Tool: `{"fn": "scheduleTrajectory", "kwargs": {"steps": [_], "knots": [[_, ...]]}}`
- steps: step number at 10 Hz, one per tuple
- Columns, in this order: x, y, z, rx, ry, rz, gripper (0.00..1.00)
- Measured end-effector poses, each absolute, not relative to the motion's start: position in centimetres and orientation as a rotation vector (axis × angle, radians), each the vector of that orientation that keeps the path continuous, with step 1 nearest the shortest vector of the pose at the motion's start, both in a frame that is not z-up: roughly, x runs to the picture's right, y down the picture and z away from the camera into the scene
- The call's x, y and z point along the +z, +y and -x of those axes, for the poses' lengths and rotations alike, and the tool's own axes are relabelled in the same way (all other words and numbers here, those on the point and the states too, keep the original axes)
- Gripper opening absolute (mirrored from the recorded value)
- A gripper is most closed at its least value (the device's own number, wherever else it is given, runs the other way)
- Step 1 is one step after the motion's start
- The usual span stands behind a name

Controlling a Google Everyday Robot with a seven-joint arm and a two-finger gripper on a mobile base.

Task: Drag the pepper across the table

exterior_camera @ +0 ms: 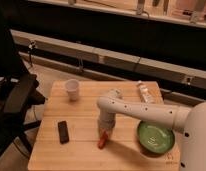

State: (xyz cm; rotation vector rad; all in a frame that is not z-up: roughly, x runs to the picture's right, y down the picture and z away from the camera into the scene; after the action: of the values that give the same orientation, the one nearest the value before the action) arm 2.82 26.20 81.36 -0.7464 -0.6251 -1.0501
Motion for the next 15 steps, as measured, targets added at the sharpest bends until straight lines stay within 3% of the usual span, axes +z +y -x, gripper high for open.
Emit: {"fn": "scheduleTrajectory", "kwargs": {"steps": [15], "knots": [[81.9,25.1,-3.1,-1.038,-0.631,0.738,0.00]]}}
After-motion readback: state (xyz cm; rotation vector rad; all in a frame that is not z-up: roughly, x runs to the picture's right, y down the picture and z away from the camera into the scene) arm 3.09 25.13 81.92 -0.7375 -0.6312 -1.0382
